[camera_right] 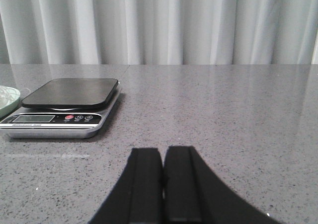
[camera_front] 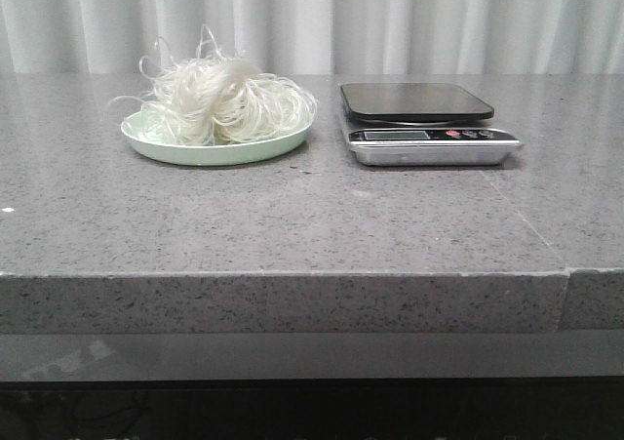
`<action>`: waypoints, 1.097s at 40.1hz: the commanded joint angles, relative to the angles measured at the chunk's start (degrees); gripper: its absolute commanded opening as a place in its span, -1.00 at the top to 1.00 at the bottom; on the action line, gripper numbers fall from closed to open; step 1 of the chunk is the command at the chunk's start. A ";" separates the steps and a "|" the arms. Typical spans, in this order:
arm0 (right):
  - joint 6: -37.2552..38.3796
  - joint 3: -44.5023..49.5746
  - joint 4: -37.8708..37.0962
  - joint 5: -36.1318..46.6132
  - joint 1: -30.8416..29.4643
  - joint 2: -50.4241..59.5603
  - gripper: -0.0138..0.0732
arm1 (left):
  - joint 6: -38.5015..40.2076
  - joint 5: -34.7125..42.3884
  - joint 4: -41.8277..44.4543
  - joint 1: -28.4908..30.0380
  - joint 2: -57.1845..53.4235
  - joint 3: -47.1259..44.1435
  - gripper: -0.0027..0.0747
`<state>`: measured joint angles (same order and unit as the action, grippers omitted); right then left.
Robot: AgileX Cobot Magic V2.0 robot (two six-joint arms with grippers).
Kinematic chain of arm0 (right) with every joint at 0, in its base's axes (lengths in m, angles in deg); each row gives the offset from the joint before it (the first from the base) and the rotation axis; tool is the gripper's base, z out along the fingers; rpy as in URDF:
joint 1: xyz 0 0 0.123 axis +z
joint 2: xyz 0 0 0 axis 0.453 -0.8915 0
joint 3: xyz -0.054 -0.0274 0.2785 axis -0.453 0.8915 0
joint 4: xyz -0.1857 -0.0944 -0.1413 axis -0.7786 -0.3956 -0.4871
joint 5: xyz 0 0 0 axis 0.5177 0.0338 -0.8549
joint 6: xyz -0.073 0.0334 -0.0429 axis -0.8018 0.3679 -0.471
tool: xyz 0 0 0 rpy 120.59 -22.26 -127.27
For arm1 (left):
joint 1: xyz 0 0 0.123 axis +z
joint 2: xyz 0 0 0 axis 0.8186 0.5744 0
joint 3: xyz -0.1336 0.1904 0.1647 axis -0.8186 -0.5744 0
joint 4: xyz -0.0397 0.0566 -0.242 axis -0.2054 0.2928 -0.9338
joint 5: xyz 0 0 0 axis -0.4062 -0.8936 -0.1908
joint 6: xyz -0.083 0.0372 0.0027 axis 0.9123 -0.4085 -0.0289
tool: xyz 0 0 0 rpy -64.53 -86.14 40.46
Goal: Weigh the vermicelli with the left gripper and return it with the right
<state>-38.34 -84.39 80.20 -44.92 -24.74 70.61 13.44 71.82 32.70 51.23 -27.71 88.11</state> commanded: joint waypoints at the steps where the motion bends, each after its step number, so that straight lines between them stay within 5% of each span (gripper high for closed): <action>1: -0.04 -0.18 -0.04 4.78 -0.35 0.84 0.31 | 0.45 4.61 -0.45 0.11 -1.28 -2.04 0.53; 34: -0.04 -0.47 -0.04 6.38 -0.35 0.84 0.31 | 0.45 9.51 -0.45 0.11 -1.28 -1.80 0.53; 44: -0.04 -10.39 -0.04 -1.09 -0.35 0.71 0.31 | 0.45 7.24 -0.45 0.11 -1.05 8.65 0.53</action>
<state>-38.34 -89.17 80.29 -47.95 -24.74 70.61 13.44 75.56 32.70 51.23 -27.71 91.33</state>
